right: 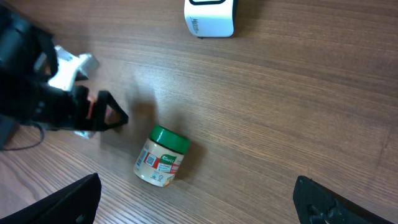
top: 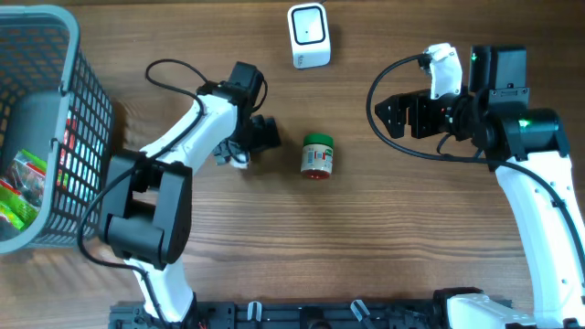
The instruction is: Scan the item barcode
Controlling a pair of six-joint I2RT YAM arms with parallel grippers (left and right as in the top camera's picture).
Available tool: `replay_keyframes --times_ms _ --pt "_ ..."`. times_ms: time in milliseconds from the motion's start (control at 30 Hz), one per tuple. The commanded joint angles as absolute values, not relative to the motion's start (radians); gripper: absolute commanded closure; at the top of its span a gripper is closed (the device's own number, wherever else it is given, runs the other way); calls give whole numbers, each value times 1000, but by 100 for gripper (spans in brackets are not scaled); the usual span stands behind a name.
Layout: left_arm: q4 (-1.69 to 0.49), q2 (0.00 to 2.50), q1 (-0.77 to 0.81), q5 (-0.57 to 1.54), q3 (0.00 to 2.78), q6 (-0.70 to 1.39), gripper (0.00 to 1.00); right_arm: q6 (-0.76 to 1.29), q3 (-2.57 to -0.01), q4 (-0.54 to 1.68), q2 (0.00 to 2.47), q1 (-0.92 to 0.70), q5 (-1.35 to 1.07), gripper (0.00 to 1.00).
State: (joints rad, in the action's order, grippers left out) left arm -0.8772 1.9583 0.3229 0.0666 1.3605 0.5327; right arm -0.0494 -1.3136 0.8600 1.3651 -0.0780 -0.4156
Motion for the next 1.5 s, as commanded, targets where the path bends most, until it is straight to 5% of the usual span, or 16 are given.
replay_keyframes --times_ms 0,33,67,133,200,233,267,300,333,367,700,1167,1467 --pt "-901 1843 310 78 1452 511 27 -49 -1332 858 1366 -81 -427 0" --pt "-903 1821 310 78 1460 493 54 -49 -1332 858 1366 -81 -427 0" --pt "-903 1798 310 78 1460 475 59 -49 -1332 858 1366 -81 -427 0" --pt "-905 1773 310 75 1460 475 0 -49 -1332 858 1366 -81 -427 0" --pt "-912 1767 318 75 1460 468 0 -49 -1332 858 1366 -81 -427 0" --pt "-927 1767 323 76 1460 442 16 -49 -1332 858 1366 -81 -427 0" --pt "-939 1767 320 75 1460 398 75 -49 -1332 858 1366 -81 -427 0" --pt "-952 1767 323 75 1460 373 87 -49 -1332 858 1366 -81 -427 0" --pt "-963 1767 323 74 1460 372 53 -49 -1332 858 1366 -81 -427 0" --pt "-966 1767 326 75 1460 373 0 -49 -1332 858 1366 -81 -427 0" --pt "-996 1704 296 -70 1561 409 0 -49 -1332 857 1366 -81 -427 0" --pt "-999 1447 -602 -215 1760 456 0 -49 -1332 858 1366 -81 -427 0" --pt "-976 1692 -828 -241 1592 448 0 -49 -1332 858 1366 -81 -427 0"
